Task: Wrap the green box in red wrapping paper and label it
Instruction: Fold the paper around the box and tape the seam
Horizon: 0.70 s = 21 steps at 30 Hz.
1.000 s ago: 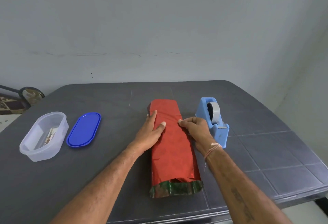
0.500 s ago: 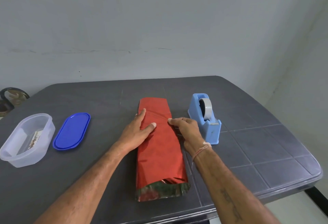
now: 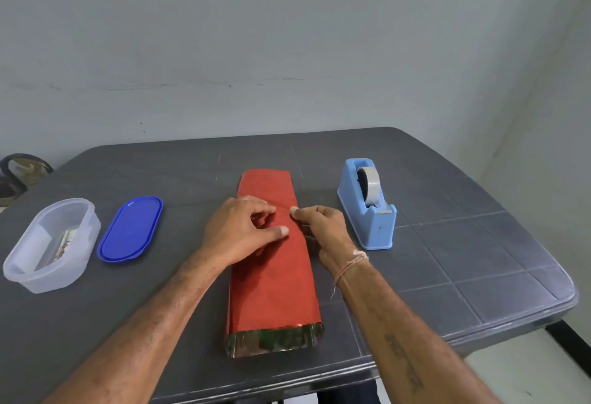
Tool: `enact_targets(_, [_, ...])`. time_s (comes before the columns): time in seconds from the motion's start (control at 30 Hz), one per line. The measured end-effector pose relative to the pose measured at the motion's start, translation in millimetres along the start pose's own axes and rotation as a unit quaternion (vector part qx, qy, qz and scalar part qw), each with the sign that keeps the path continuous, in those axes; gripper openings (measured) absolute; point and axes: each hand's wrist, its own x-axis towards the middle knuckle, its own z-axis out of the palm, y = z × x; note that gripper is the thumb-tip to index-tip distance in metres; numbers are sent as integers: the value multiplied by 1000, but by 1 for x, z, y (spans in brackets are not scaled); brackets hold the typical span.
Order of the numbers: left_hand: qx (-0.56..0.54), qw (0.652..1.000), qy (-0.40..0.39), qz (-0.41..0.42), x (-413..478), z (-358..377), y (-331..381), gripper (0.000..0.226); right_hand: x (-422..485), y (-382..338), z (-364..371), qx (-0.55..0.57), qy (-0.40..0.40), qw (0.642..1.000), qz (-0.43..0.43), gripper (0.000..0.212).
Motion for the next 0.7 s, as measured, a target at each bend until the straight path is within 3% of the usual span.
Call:
enact_targets(0.07, [40,996,-74,-6,-4,-4,3,80,-2,-2,1,3,-7,1000,4,19])
enact_targets(0.17, [71,988,-139,-14,-9,-8,10,90,-11,-8,-2,9,-26,1000,3,17])
enact_targets(0.33, [93,981,-172,-18,-9,-11,15,85,-38,-7,-20,17,-81,997,13,22])
enact_targets(0.53, [73,977,-199,-32,-9,-13,16,96,-43,10,-28,27,-94,995,34,19])
enact_targets(0.7, [63,969,-235,-49,-10,-13,16,135,-38,16,-28,34,-86,995,32,17])
